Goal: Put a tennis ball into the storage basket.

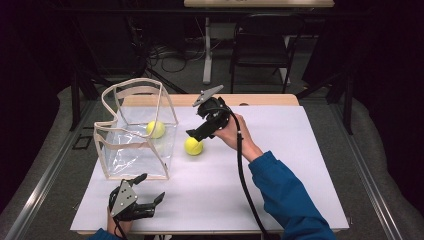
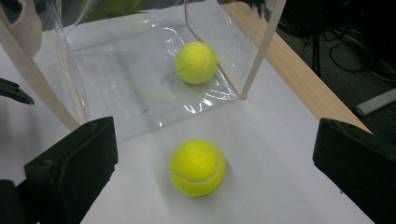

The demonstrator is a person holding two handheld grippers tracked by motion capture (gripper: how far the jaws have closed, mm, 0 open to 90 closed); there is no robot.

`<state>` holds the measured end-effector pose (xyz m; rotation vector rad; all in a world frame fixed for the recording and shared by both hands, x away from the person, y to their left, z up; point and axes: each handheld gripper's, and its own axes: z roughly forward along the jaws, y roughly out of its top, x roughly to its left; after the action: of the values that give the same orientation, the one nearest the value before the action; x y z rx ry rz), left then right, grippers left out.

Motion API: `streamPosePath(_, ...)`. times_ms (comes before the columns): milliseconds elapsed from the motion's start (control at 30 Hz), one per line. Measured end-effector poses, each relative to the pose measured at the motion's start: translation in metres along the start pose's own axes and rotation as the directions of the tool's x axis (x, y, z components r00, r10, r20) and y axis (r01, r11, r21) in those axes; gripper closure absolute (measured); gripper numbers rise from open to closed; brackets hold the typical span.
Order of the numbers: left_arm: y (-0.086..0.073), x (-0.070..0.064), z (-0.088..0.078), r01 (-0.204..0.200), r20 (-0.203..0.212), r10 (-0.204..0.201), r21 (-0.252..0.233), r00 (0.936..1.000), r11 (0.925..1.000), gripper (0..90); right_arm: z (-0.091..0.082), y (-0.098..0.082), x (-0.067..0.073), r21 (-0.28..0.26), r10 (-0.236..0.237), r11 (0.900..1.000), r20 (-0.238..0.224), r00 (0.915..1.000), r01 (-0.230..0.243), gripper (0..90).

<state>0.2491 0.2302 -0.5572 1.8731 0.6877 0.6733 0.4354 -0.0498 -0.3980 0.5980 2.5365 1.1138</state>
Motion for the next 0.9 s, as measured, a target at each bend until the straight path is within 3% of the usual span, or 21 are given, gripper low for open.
streamPosePath(900,0.0,0.001,-0.002,0.0,-0.005,0.0,-0.009,1.0,1.0,15.9,0.021,-0.046,0.009,0.081,0.008,0.997,0.014,0.9999,-0.009,0.0)
